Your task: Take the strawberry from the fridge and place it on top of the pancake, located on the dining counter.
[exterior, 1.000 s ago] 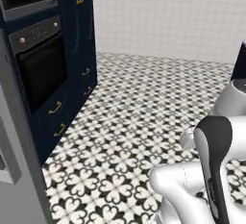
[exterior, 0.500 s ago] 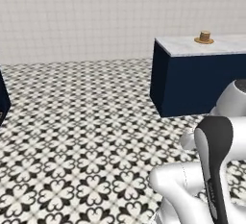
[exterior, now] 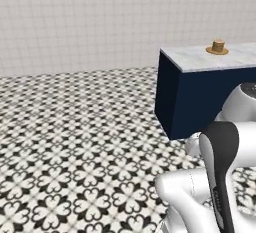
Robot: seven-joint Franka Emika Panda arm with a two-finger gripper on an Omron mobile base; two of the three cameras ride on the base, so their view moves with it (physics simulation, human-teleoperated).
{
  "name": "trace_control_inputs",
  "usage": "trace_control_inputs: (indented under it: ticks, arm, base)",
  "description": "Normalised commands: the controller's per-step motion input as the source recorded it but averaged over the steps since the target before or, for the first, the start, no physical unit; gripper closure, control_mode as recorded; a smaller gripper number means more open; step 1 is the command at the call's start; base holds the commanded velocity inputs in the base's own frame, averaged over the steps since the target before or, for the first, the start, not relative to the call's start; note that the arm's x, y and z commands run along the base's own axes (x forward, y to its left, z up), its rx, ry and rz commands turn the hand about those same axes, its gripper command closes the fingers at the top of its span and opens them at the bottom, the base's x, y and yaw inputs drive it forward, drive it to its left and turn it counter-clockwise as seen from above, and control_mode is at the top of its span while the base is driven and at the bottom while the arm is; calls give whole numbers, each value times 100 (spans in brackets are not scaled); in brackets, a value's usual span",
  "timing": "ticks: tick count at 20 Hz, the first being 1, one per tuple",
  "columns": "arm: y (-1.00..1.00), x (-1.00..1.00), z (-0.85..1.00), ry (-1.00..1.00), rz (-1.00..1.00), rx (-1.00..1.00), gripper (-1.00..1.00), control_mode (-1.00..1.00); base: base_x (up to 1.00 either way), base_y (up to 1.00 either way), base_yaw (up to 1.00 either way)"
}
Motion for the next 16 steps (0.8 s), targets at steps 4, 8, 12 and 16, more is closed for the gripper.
trace_control_inputs:
  ticks: [4, 8, 12, 16]
  arm:
    - [0, 0, 0, 0, 0, 0, 100, 100]
    - [0, 0, 0, 0, 0, 0, 100, 100]
    - [0, 0, 0, 0, 0, 0, 100, 100]
    - [0, 0, 0, 0, 0, 0, 100, 100]
  base:
    - [100, 3, -2]
    - [100, 9, -6]
    - [100, 24, -21]
    - [100, 52, -35]
